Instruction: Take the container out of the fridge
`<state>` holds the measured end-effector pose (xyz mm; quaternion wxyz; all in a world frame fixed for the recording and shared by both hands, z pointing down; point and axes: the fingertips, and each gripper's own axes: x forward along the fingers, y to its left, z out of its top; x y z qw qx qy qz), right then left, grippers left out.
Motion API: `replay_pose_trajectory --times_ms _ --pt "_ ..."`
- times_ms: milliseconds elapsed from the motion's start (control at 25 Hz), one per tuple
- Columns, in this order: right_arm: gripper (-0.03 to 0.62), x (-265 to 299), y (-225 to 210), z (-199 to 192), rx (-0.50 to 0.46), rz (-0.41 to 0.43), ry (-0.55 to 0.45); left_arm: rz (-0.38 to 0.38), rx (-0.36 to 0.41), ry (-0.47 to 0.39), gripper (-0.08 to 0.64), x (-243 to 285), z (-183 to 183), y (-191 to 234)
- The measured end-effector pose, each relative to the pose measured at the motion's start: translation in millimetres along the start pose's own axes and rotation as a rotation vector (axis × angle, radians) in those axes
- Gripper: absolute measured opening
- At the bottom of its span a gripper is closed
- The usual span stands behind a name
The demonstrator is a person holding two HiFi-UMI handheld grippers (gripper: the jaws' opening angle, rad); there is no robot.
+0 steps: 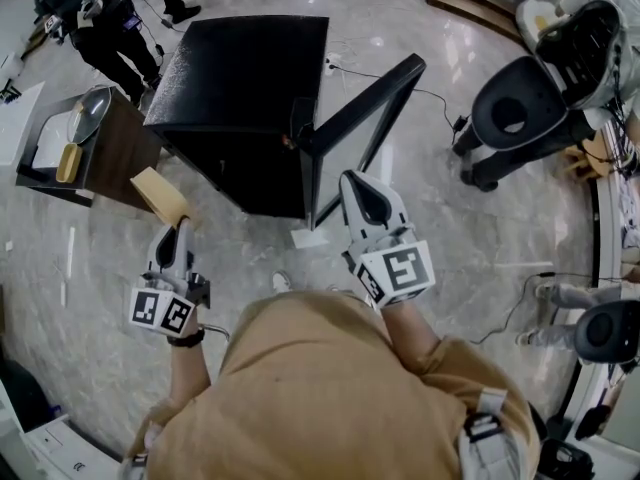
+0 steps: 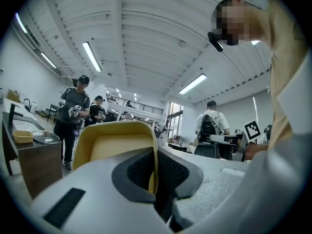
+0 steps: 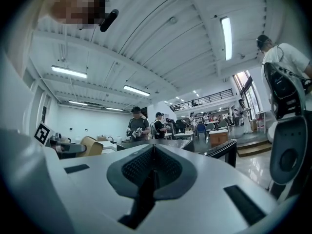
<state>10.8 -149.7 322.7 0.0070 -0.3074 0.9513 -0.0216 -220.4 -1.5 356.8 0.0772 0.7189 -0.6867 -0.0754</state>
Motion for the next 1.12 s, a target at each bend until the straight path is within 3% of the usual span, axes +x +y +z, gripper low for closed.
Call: replay_pose_trajectory --times_ms 400,1120 --pt "0.003 -2.8 11.6 5.8 -0.019 0.007 -0.013 0.022 0.01 -0.044 0.011 -26.4 10.7 0.0" --pt "0.003 -6.5 5.4 7.4 -0.019 -0.012 -0.008 0.024 0.015 -0.066 0.011 -29.4 18.0 -1.6"
